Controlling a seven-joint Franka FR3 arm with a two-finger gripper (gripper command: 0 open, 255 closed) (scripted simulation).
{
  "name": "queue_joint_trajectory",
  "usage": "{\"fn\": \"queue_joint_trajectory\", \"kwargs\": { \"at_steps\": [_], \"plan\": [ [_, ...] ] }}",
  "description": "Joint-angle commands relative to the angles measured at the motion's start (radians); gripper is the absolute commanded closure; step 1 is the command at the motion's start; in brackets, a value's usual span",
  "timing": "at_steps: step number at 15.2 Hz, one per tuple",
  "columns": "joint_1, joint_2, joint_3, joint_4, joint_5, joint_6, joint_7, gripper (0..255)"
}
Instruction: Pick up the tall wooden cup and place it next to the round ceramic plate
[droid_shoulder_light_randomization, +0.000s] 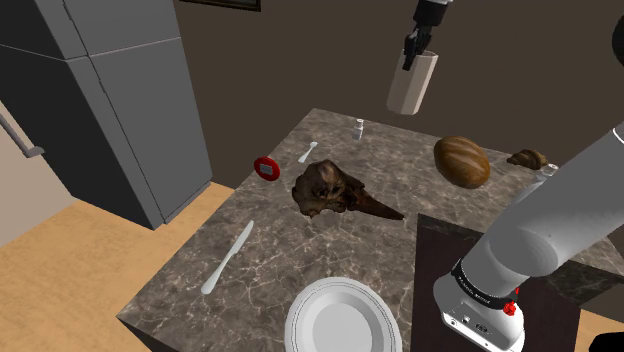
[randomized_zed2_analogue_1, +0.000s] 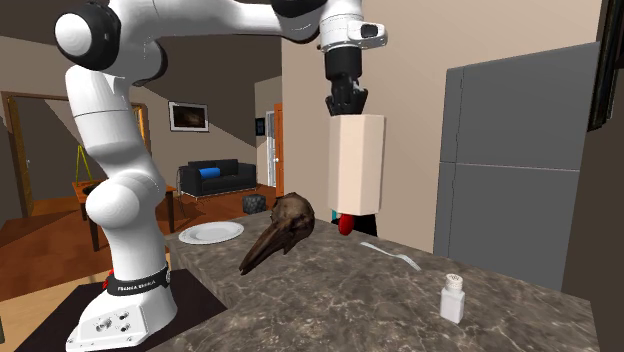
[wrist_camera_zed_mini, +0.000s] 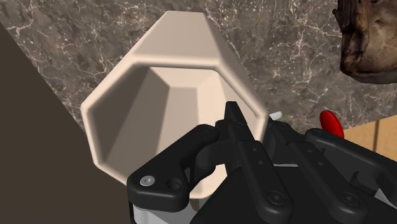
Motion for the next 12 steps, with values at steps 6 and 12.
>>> {"fn": "queue_joint_trajectory", "kwargs": {
  "at_steps": [6, 12],
  "plan": [
    [0.044, -0.126, 0.107, -0.118, -0.024, -0.002, 0.157, 255],
    [0.084, -0.215, 0.217, -0.208, -0.014, -0.002, 0.308, 255]
  ]
}}
